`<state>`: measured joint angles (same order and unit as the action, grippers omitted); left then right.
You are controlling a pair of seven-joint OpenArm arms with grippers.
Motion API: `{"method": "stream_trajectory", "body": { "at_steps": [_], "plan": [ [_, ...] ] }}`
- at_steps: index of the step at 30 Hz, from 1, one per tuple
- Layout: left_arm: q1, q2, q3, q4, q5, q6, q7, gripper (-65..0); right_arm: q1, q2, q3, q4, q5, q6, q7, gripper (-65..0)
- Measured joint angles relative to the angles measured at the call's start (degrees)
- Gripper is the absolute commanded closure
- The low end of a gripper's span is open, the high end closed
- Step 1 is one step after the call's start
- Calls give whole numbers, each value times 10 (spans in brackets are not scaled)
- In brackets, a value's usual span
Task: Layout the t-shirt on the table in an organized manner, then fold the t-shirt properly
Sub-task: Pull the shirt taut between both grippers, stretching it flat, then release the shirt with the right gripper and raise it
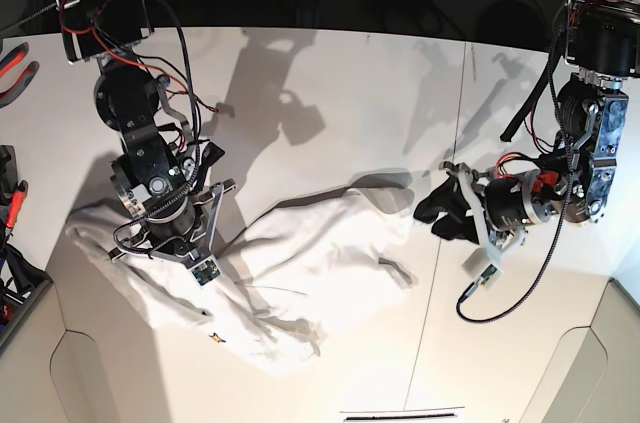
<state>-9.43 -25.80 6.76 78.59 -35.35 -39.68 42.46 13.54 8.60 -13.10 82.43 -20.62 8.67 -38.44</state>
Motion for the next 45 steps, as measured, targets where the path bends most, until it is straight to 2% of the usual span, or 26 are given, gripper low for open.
{"method": "stream_trajectory", "body": {
  "at_steps": [2, 5, 10, 12, 14, 16, 20, 21, 22, 24, 25, 29, 31, 35, 38, 45],
  "plan": [
    [-9, 12, 0, 0, 19, 0, -5, -304, -7, 6, 0, 19, 6, 14, -37, 0],
    [-13, 33, 0, 0, 34, 0, -6, -304, -16, 20, 0, 28, 21, 25, -54, 0],
    [-7, 57, 0, 0, 56, 0, -5, -304, -18, 31, 0, 28, 49, 36, -54, 0],
    [-9, 63, 3, -3, 89, 0, -5, -304, -18, 31, 0, 28, 57, 39, -54, 0],
    [-9, 63, 19, -18, 124, 0, -30, -328, -18, 31, 0, 28, 69, 47, -54, 0],
    [-9, 63, 44, -42, 160, 22, -57, -360, -18, 31, 0, 28, 78, 53, -56, 0],
    [-17, 63, 110, -97, 207, 89, -108, -360, -18, 31, 0, 28, 95, 64, -56, 0],
    [-22, 63, 121, -104, 211, 105, -118, -342, -18, 31, 0, 28, 95, 64, -56, 0],
    [-28, 63, 130, -112, 225, 122, -128, -279, -18, 31, 0, 28, 95, 64, -56, 0],
    [-36, 65, 134, -118, 256, 147, -130, -63, -18, 31, 0, 28, 94, 64, -56, 0],
    [-37, 64, 134, -118, 270, 150, -129, 0, -18, 31, 0, 28, 94, 64, -56, 0],
    [-40, 38, 137, -117, 317, 190, -126, 0, -18, 43, 0, 28, 93, 71, -55, 0],
    [-44, 4, 137, -119, 342, 228, -117, 0, -15, 59, -1, 29, 96, 93, -53, 0],
    [-44, -55, 126, -123, 349, 268, -122, 0, -13, 100, 0, 29, 113, 98, -41, 0],
    [-47, -61, 113, -123, 346, 267, -134, 0, -13, 119, -1, 29, 134, 101, -24, 0],
    [-67, -60, 74, -123, 354, 262, -136, 0, -13, 146, 0, 29, 134, 115, -16, 0]
  ]
}}
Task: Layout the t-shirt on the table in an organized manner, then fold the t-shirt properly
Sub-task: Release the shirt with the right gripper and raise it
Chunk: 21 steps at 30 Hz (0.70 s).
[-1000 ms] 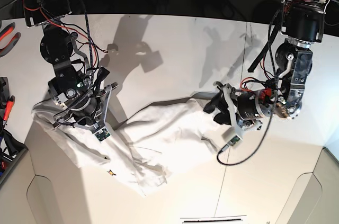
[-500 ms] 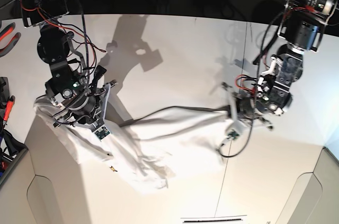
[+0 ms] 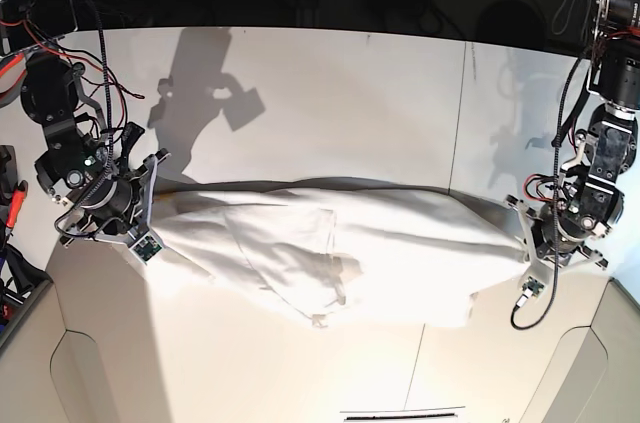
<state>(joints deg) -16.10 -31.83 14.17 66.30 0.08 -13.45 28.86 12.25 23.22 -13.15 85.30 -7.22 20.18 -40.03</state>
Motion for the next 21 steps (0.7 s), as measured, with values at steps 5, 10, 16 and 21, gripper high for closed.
{"method": "stream_trajectory", "body": {
  "at_steps": [5, 10, 16, 21],
  "plan": [
    [-6, -1, -7, 0, 20, 36, -2, 0, 0, 19, 14, 0, 6, 1, 1, 0],
    [-6, 4, -7, 0, 11, 5, -2, -254, 1, 13, 22, 0, 85, 17, -7, -170],
    [-6, 6, -7, 0, 1, 3, -2, -303, 4, -30, 22, 10, 110, 46, -8, -215],
    [-6, 6, -7, 0, -18, 3, -2, -303, 11, -75, 19, 64, 114, 96, -3, -216]
  ]
}}
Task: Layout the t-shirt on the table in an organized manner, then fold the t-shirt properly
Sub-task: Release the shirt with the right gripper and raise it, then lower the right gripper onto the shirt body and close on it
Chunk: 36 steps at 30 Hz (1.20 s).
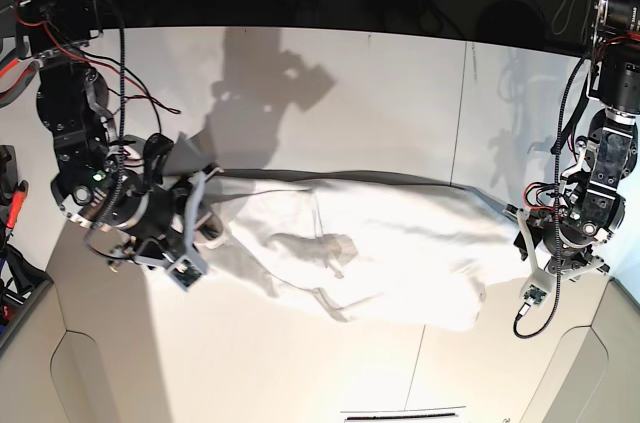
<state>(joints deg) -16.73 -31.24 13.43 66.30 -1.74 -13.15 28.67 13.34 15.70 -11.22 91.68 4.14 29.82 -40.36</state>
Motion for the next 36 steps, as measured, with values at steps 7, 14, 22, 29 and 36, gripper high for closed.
{"method": "stream_trajectory", "body": {
  "at_steps": [7, 14, 22, 29, 36],
  "plan": [
    [0, 0, 0, 0, -3, 0, 0, -302, -2, -17, -102, 4, -143, -3, 3, -284],
    [0, 0, 0, 0, -15, 0, 2, -302, 7, -18, -195, -18, -252, -63, 7, -284],
    [0, 0, 0, 0, -25, 0, 5, -302, 79, -51, -281, -167, -278, -93, 10, -284],
    [0, 0, 0, 0, -24, 0, 7, -302, 131, -57, -289, -191, -295, -100, -12, -283],
    [0, 0, 0, 0, -24, 0, 7, -302, 140, -57, -289, -191, -259, -71, -65, -279]
  ]
}}
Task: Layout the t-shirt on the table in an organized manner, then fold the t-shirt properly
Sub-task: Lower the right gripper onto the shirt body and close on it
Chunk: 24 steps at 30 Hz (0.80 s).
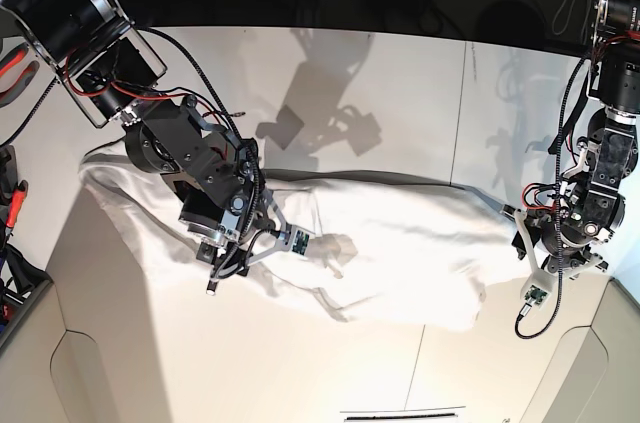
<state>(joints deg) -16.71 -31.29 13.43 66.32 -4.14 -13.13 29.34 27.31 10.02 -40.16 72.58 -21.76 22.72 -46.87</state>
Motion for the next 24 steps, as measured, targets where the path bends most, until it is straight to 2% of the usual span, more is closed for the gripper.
{"method": "stream_trajectory", "body": {
  "at_steps": [2, 5, 8, 10, 13, 24],
  "plan": [
    [0, 0, 0, 0, 0, 0, 0, -302, -2, 6, -2, 0, -1, -2, -9, -279],
    [0, 0, 0, 0, 0, 0, 2, -302, 0, 40, -2, 0, -11, -27, -16, -271],
    [0, 0, 0, 0, 0, 0, 2, -302, 1, 83, 0, 0, 1, -26, -24, -235],
    [0, 1, 0, 0, 0, 0, 1, -302, 0, 99, 0, 0, 27, -19, -30, -235],
    [0, 3, 0, 0, 0, 0, 0, -302, -2, 99, 0, 6, 48, -9, -29, -235],
    [0, 27, 0, 0, 0, 0, 2, -302, 0, 97, -1, 31, 92, 65, -25, -235]
  ]
}}
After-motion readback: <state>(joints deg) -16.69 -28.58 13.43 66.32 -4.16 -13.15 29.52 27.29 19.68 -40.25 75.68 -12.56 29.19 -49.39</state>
